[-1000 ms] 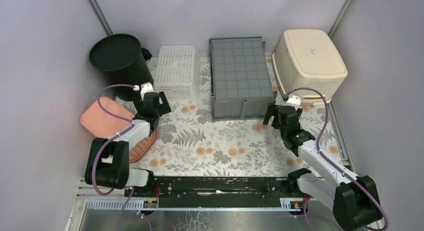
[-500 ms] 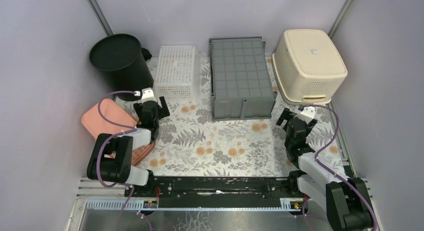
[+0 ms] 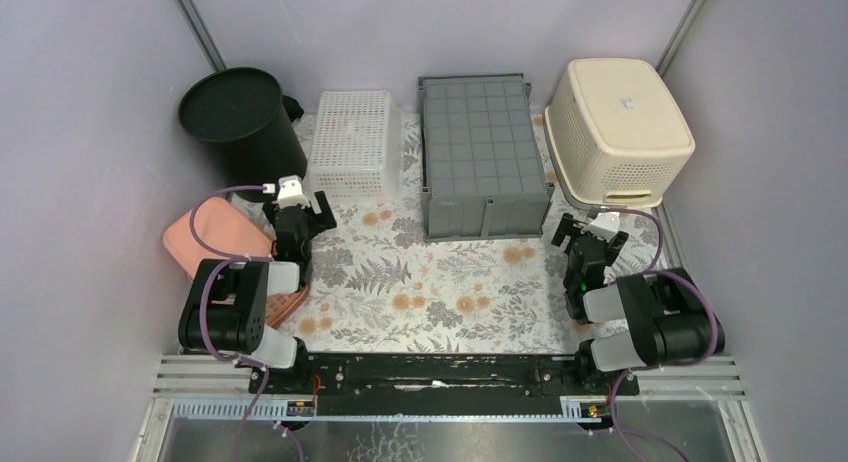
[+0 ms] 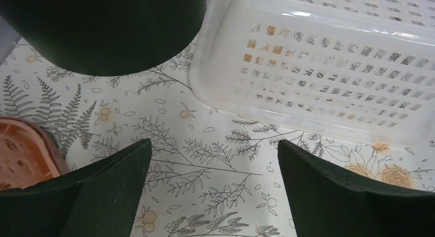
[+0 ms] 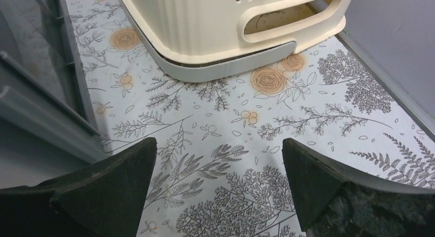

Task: Turn the large container upside down
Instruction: Reset both arms

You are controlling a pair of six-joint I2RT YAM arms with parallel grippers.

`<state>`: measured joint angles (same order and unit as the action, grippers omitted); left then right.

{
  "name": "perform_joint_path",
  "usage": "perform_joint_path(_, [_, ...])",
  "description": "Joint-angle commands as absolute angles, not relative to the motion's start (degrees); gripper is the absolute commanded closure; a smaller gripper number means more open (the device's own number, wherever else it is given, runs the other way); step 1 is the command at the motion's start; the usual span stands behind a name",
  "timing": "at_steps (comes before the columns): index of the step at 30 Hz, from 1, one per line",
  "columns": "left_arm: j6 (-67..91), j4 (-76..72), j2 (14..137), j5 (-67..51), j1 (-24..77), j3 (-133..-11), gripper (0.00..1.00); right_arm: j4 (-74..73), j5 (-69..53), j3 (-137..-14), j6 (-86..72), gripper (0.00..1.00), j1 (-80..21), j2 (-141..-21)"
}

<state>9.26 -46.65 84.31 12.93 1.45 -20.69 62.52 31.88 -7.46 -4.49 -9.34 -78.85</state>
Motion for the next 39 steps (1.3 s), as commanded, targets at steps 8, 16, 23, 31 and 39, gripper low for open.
perform_joint_path(8, [2.6, -67.0, 86.8, 0.3, 1.3, -14.2, 0.0, 95.0, 21.3, -2.5, 2.3, 0.01, -7.4, -90.1])
perform_joint_path(16, [2.6, -66.9, 86.9, 0.8, 1.3, -14.3, 0.0, 79.7, 22.4, -8.7, 1.4, 0.01, -7.2, -88.0])
perform_joint_path(23, [2.5, -66.9, 86.9, 0.8, 1.3, -14.2, 0.0, 79.0, 23.3, -9.2, 1.1, 0.01, -7.2, -88.0])
perform_joint_path(31, [2.6, -66.9, 86.9, 0.9, 1.3, -14.3, 0.0, 79.0, 23.3, -9.2, 1.1, 0.01, -7.2, -88.0])
perform_joint_path(39, [2.6, -66.9, 86.9, 0.8, 1.3, -14.3, 0.0, 79.2, 23.4, -9.1, 1.1, 0.01, -7.2, -88.1])
